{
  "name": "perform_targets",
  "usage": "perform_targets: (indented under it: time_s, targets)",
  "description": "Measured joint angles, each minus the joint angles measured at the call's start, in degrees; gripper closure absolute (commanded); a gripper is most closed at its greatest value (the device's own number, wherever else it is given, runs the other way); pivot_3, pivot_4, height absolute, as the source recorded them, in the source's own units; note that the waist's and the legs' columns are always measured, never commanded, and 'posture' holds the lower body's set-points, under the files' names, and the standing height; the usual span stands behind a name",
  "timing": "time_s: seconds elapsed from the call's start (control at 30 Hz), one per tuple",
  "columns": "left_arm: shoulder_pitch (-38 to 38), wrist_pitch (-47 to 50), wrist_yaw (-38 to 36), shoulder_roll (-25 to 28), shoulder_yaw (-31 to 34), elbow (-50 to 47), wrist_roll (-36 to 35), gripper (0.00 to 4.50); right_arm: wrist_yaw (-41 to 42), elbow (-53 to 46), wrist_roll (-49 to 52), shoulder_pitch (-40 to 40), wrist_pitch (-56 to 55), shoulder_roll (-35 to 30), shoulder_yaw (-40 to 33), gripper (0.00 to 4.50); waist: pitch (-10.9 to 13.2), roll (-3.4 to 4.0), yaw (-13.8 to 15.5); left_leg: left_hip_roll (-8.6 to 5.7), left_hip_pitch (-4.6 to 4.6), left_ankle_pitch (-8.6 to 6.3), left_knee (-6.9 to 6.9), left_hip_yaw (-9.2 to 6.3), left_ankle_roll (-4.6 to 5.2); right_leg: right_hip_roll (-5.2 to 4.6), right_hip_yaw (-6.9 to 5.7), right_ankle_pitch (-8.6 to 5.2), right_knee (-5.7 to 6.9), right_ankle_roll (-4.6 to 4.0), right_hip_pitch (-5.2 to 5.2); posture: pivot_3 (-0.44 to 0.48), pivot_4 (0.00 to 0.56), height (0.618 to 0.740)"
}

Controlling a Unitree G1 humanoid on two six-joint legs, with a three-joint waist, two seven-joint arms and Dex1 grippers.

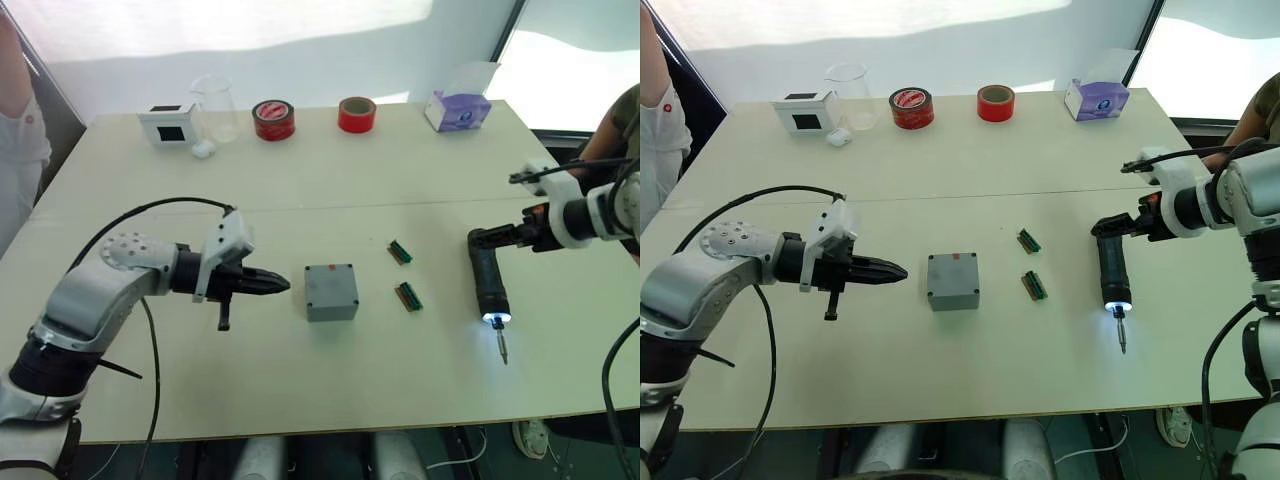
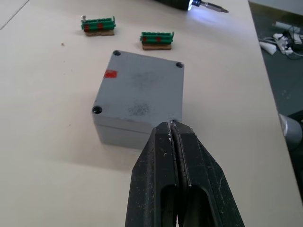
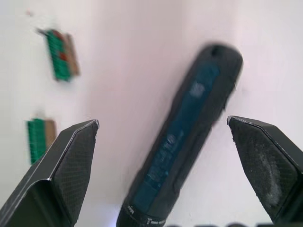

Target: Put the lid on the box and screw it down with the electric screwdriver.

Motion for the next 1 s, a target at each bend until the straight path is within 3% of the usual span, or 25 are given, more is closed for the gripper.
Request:
perform_targets:
  time_s: [0.1, 0.17, 0.3, 0.63, 1.0]
  targets:
    - [0.8, -2.2, 3.3, -1.6, -0.5, 2.0, 3.7, 4.50, 2.1, -19.6, 4.3, 10.2, -5.8, 1.1, -5.9, 0.01, 0.0, -0.02, 0.1, 0.01, 0.00, 0.00, -0.02, -0.09, 0.00, 0.01, -0.04, -0.01, 0.00, 0.01, 0.05, 0.000, 0.150, 0.740]
    - [2.3, -2.9, 4.7, -3.1, -1.6, 2.3, 5.2, 4.50, 3.3, -30.7, 5.6, 17.7, -10.2, 1.9, -5.7, 0.01, 0.0, -0.05, 0.2, -0.01, -0.02, 0.00, 0.03, -0.12, 0.00, 0.00, -0.04, -0.01, 0.07, 0.02, 0.06, 0.000, 0.150, 0.740]
    - [4.0, -4.0, 6.7, -5.5, -4.1, 2.6, 8.3, 4.50, 3.3, -41.1, 5.7, 26.0, -14.4, 3.6, -3.4, 0.01, 0.0, -0.06, 0.3, -0.07, 0.01, 0.00, 0.18, -0.10, 0.00, -0.07, -0.03, 0.02, 0.15, 0.07, 0.12, 0.000, 0.150, 0.740]
    - [1.5, -9.0, 7.9, -11.7, -9.8, 7.4, 14.7, 4.50, -3.5, -42.0, 2.7, 26.2, -14.5, 13.3, 2.9, 0.01, 0.0, -0.07, 0.4, -0.04, 0.04, -0.02, 0.67, -0.19, 0.02, -0.03, -0.04, 0.01, 0.54, 0.06, 0.20, 0.000, 0.150, 0.740]
    - [-6.6, -17.4, 6.8, -18.9, -11.4, 21.7, 20.2, 4.50, -6.5, -45.0, 9.8, 26.9, -3.8, 20.4, -0.8, 0.01, 0.0, -0.09, 1.4, -0.08, 0.03, -0.07, 0.89, -0.26, 0.11, -0.04, -0.09, 0.02, 0.57, 0.06, 0.30, 0.000, 0.150, 0.740]
